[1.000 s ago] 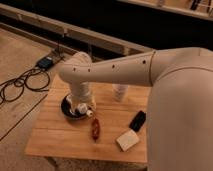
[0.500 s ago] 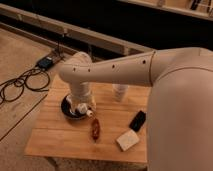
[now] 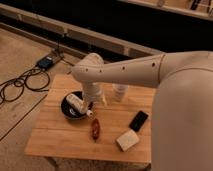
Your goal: Place the eraser on the white sponge
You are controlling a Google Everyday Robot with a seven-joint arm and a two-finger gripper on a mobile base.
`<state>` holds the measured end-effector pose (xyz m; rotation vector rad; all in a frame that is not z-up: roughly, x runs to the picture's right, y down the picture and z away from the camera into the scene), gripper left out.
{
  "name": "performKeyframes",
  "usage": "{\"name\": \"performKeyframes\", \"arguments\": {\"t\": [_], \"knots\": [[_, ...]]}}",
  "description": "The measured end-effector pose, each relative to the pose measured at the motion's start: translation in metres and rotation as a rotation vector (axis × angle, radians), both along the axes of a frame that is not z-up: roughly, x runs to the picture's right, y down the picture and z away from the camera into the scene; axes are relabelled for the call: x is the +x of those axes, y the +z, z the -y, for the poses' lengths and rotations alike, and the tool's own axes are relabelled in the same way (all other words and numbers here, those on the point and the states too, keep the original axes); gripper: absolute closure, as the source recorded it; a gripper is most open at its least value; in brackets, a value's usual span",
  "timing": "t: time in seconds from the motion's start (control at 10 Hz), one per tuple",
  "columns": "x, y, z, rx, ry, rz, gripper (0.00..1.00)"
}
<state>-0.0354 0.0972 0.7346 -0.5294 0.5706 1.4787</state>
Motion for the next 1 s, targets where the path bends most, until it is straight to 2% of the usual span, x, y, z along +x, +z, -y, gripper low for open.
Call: {"name": "performKeyframes", "arguments": {"t": [0.3,0.7,0.9,1.0], "knots": [[0.057,0.013,-0.002,0.007,0.046,-0.086,0.35],[0.114,0.027,-0.009,0.051,0.125,-0.170,0.35],[0.146,0.028,-0.023,0.065,0.178,-0.219,0.35],[0.153,0.028,-0.028,0.067,0.193,-0.228,0.35]]}}
